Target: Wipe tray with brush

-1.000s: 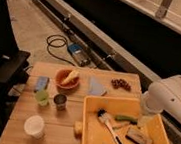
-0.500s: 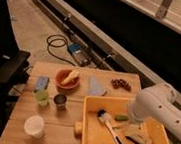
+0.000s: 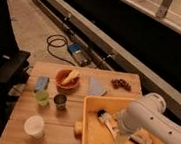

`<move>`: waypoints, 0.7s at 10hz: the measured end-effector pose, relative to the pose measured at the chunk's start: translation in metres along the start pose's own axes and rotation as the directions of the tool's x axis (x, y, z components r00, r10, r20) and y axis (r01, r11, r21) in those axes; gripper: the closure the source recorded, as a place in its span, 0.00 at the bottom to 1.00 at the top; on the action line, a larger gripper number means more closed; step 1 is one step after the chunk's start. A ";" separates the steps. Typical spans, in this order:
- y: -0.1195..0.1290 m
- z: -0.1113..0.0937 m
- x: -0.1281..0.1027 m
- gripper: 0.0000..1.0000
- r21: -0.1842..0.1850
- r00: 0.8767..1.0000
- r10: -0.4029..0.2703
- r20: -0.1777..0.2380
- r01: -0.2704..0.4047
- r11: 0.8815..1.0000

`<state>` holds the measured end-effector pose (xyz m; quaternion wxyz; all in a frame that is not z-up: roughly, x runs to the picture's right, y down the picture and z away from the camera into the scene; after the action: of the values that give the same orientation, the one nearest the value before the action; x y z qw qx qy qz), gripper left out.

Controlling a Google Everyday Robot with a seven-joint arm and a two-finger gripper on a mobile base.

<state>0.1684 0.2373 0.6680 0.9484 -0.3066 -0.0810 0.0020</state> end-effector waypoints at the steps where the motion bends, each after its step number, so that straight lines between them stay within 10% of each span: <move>1: 0.000 0.000 0.000 0.20 0.000 1.000 0.000 0.000 0.000 1.000; 4: -0.008 0.007 0.004 0.20 -0.008 0.996 0.080 0.033 -0.079 0.997; 7: -0.020 0.036 -0.006 0.20 -0.049 0.958 0.275 0.081 -0.271 0.961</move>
<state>0.1563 0.2417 0.7069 0.9287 -0.3322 -0.0792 0.1446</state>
